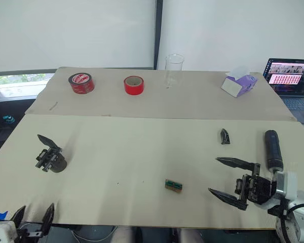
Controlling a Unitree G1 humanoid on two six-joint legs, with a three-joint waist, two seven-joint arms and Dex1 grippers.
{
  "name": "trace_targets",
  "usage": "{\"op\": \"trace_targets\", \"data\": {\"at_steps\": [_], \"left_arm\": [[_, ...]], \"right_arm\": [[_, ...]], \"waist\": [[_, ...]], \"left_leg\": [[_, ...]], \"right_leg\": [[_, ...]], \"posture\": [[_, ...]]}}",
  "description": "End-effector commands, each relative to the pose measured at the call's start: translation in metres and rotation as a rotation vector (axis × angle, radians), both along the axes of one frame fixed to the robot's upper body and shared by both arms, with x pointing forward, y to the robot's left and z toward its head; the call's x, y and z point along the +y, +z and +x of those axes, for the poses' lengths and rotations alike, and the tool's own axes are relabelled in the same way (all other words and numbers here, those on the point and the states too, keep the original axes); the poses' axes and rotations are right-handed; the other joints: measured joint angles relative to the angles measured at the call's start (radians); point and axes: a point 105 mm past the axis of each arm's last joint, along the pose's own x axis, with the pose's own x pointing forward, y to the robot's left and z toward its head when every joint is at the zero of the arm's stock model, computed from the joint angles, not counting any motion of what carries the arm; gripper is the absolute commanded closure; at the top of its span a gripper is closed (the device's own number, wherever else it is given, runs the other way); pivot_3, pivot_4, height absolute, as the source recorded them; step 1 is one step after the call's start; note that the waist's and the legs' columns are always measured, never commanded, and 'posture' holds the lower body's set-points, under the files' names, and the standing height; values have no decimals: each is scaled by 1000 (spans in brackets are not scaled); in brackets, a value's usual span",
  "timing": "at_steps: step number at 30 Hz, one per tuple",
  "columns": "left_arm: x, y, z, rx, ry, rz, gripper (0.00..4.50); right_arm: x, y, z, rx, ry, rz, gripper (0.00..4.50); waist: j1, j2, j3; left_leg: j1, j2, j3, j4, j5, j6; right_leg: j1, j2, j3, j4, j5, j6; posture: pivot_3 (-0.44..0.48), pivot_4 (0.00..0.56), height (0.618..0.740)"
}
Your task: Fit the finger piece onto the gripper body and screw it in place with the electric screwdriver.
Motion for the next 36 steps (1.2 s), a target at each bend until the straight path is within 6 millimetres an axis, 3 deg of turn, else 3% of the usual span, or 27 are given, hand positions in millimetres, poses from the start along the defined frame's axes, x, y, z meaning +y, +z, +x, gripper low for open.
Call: {"op": "trace_targets", "data": {"at_steps": [1,5,15,25,28,31,36], "left_arm": [[2,21,15,-68,6,16,0],[-4,29,45,-69,-29,18,0],[5,10,99,48,5,73,0],[1,-4,127,86,-65,99,0],[-1,-3,130,68,-91,93,846],[-21,12,138,-26,-193,79,2191],[-88,48,157,-186,-490,79,2191]], "right_arm": [[7,12,-9,-63,56,27,12],[13,16,-10,-75,73,28,12],[23,23,-10,-101,80,32,12],[31,19,-13,-93,57,44,12],[28,18,-15,-94,33,37,0],[20,17,-15,-96,-2,18,0],[2,17,-15,-98,-82,-21,0]], "waist": [[0,0,0],[0,0,0],[-7,0,-1],[1,3,-2],[3,4,-3],[8,5,-4],[29,2,-2]], "left_leg": [[0,0,0,0,0,0],[0,0,0,0,0,0],[1,0,2,0,1,-1],[1,0,2,0,1,-2],[2,0,2,0,1,-2],[2,0,2,0,1,-2],[0,-1,1,1,1,-1]], "right_leg": [[0,1,0,0,0,0],[1,2,0,1,0,0],[3,3,0,3,1,-1],[2,2,-1,3,3,-1],[2,2,-1,3,3,-1],[2,1,-1,3,3,-1],[1,1,-2,1,3,-1]], "posture": [[0,150,740],[0,150,740],[0,150,740],[0,150,740],[0,150,740],[0,150,740],[0,150,740]]}}
